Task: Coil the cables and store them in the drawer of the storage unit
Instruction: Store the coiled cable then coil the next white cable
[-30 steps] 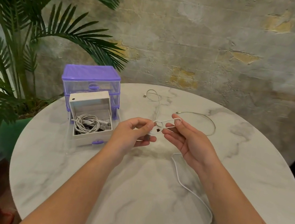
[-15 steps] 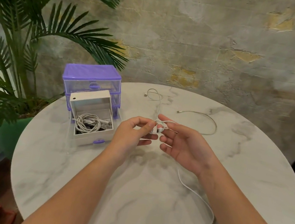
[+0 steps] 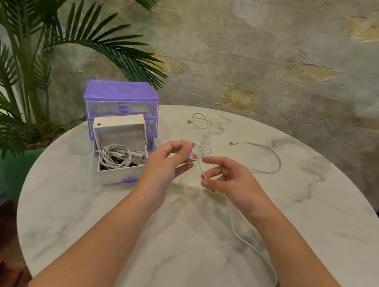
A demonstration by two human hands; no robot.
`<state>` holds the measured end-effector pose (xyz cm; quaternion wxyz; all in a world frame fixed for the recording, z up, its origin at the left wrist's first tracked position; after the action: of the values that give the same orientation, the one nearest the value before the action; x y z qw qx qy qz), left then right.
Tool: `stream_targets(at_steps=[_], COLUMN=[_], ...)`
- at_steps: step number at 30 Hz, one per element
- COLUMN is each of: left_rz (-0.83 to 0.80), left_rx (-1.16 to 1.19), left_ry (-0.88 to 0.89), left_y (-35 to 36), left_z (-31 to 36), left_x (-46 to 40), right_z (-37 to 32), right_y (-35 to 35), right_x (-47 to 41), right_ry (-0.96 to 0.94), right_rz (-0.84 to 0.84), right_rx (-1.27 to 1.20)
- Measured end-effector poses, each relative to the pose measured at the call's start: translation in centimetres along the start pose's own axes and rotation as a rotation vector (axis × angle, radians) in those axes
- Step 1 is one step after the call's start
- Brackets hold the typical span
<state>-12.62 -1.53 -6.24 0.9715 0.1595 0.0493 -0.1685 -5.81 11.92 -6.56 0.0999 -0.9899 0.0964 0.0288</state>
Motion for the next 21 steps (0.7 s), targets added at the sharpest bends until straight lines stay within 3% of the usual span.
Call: stream_targets(at_steps=[6, 11, 16, 21], left_rz=[0.043, 0.067, 0.049, -0.01], left_rx=[0.042, 0.07, 0.014, -0.034], left_ry=[0.042, 0.041, 0.057, 0.048], left_y=[-0.4, -0.9, -0.5, 0.9], left_z=[0.6, 0.6, 0.6, 0.1], left_x=[-0.2, -0.4, -0.3, 0.1], right_z=[0.6, 0.6, 0.3, -1.0], right_y=[-0.8, -0.8, 0.0, -0.7], right_x=[-0.3, -0.2, 0.0, -0.1], right_ry=[0.021, 0.021, 0.003, -0.092], right_rz=[0.03, 0.036, 0.015, 0.146], right_rx=[0.284, 0.375, 0.221, 0.123])
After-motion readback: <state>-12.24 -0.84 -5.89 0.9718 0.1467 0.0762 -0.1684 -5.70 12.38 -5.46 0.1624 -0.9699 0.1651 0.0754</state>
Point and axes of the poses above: each hand's wrist, its own x-axis away from the middle knuckle, its own y-axis out of the palm, z = x × y, the point moved 10 cm from there along -x, towards the middle knuckle, and after that the axes turned 1 degree about -x, right-handed, at the moved point
